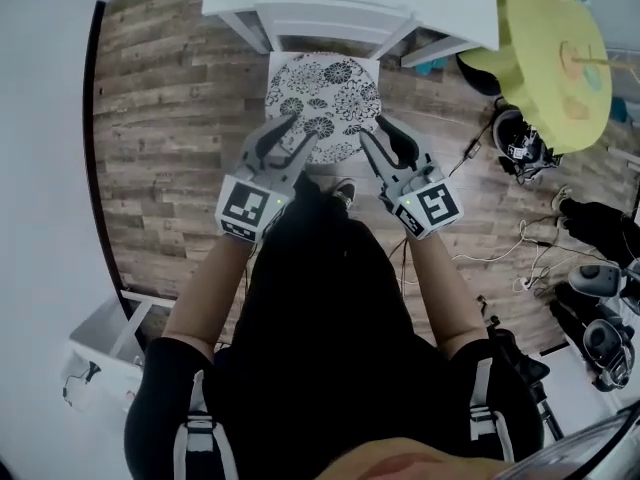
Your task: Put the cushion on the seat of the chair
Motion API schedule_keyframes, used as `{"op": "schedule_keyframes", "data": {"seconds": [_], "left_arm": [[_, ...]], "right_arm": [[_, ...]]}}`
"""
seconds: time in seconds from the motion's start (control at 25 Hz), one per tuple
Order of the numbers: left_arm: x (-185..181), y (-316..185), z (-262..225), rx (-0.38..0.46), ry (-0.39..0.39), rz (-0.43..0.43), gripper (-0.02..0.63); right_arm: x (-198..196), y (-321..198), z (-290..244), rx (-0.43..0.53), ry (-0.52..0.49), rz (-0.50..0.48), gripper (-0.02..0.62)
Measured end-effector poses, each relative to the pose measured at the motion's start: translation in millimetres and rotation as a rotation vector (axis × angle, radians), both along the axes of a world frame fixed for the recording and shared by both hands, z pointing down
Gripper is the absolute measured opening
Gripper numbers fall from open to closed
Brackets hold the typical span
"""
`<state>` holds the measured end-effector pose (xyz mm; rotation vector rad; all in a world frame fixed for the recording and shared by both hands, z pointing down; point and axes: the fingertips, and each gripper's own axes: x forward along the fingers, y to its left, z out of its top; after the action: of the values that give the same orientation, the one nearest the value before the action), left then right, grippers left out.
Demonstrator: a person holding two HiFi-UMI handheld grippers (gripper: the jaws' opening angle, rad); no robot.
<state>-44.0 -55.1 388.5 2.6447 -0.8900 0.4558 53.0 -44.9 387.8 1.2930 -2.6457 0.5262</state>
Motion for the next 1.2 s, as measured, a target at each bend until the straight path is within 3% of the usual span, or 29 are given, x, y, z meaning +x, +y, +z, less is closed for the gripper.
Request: {"op": "schedule_keyframes", "data": {"seconds": [0.08,0.28,0.44,0.8,1.2], "left_arm": [[5.8,0.0,-30.9,0.043,0.033,0.007,0.119],[8.6,7.7,-93.8,0.161,0.075,0.015,0.041],[10.5,13.6,-134.2,0.236,0.120,0.022,0.011],[13.0,36.3,-187.6,0.292,0.146,0.063,0.011],[15.9,47.8,-222.2,0.343,0.163,0.079,0.011]], "right_arm": [[-3.8,5.9,-28.4,0.069,0.027,-0.016,0.050],[-16.9,17.9,-87.2,0.162,0.034,-0.029,0.018],[-20.5,20.5,-122.2,0.194,0.016,-0.024,0.015],[-35.3,37.9,-187.1,0.293,0.033,-0.072,0.014],[-38.8,51.2,-217.4,0.336,0.035,-0.082,0.014]]}}
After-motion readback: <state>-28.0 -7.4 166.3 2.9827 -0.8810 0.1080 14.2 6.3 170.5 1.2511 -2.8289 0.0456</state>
